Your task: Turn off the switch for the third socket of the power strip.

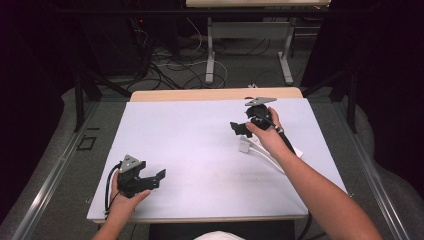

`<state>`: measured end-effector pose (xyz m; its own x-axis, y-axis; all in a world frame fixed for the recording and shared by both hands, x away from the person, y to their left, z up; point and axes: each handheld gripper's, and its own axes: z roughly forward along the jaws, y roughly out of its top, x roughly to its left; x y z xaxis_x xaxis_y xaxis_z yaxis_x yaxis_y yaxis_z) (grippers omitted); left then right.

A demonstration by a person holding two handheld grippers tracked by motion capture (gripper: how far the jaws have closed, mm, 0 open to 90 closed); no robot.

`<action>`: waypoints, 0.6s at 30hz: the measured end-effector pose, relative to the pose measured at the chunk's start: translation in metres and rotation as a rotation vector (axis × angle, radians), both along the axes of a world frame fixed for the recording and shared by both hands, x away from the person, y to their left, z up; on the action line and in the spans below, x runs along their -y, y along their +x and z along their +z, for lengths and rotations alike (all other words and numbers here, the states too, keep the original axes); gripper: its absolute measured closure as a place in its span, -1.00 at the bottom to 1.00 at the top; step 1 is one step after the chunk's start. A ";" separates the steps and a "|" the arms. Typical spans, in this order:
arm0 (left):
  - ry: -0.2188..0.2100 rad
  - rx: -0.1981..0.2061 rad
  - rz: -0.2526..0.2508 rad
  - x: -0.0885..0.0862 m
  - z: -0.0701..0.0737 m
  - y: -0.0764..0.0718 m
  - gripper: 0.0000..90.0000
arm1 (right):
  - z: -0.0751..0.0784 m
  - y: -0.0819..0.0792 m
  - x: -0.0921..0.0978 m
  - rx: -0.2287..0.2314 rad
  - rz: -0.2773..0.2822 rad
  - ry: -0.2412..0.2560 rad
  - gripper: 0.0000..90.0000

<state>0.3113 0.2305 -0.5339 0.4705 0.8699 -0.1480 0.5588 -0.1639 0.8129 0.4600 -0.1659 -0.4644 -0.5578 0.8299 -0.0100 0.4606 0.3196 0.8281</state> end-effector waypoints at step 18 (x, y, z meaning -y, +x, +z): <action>-0.042 0.009 -0.020 0.002 0.000 0.000 -0.99 | 0.008 -0.032 0.014 0.023 0.018 0.003 -0.91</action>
